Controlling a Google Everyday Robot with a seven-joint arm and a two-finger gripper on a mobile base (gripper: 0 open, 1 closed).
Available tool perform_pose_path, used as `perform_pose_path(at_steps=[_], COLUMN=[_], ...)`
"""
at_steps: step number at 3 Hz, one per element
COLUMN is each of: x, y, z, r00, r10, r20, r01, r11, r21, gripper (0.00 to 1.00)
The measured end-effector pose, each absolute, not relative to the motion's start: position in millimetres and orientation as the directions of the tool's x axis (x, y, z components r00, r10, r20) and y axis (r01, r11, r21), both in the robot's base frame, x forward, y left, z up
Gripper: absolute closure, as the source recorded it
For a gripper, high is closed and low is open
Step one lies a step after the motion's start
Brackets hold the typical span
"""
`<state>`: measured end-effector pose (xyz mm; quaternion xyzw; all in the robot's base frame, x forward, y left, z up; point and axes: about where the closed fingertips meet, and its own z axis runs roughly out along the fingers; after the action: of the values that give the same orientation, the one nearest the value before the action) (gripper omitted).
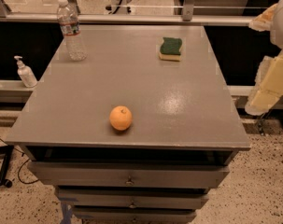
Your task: Move water bottle near orange
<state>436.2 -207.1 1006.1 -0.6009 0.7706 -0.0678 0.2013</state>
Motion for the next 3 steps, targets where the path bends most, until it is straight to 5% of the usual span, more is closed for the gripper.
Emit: perform_pose_path(at_steps=[1,3], x=[437.3,497.1], y=[-205.8,-128.5], z=[1006.6,982.8], r00=[-0.195,-0.113], r10=[-0.953,-0.892], r20=[-0.233,-0.437], r01=[-0.898,-0.916], r11=[0.269,0.264], r21=[-0.348,-0.301], gripper=[0.00,0.00])
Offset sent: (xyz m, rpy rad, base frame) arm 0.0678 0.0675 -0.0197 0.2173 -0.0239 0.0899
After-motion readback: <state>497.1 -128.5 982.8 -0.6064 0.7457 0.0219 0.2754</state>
